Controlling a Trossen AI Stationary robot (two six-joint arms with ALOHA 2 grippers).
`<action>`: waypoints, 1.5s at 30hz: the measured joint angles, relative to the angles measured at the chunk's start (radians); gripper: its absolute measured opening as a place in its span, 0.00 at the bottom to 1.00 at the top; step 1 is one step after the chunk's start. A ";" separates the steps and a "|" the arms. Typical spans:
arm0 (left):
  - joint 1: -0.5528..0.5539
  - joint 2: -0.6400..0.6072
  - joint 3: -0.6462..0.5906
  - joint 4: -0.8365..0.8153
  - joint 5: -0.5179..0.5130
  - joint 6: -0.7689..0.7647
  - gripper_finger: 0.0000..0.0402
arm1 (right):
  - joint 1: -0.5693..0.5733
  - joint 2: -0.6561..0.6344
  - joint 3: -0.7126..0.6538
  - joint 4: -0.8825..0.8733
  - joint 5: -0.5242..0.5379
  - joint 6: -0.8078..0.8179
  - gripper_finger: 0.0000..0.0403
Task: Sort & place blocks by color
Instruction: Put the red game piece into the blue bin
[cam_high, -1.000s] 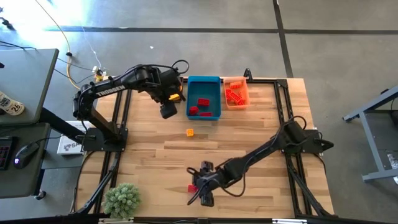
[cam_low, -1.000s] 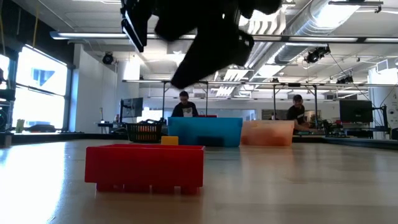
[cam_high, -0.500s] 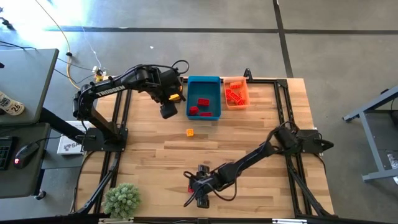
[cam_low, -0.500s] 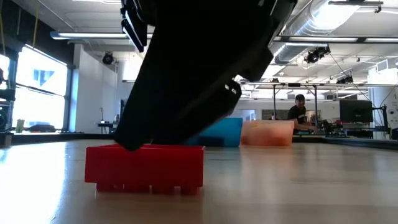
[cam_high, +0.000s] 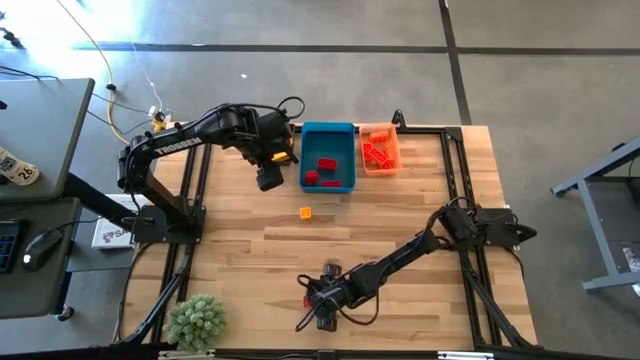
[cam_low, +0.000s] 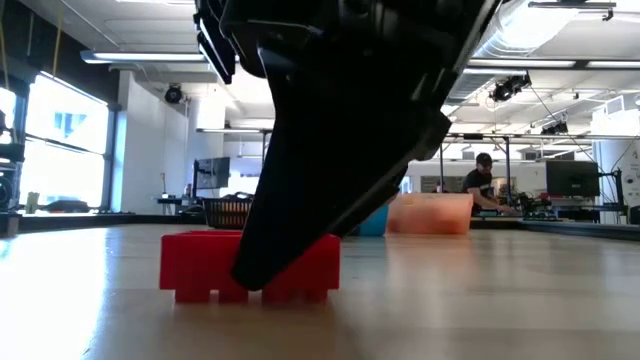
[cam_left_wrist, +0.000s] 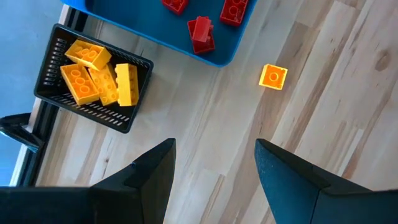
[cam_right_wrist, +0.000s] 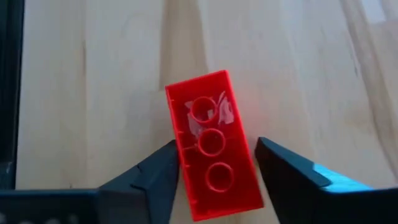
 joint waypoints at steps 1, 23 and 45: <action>0.000 0.000 0.000 0.000 -0.004 0.000 0.51 | -0.001 0.000 0.000 -0.005 0.000 0.009 0.51; 0.031 0.000 0.000 0.000 -0.008 0.071 0.51 | -0.159 -0.062 -0.003 -0.155 -0.049 -0.181 0.27; 0.121 0.000 0.000 0.007 -0.008 0.087 0.51 | -0.551 -0.260 -0.003 -0.373 0.003 -0.583 0.27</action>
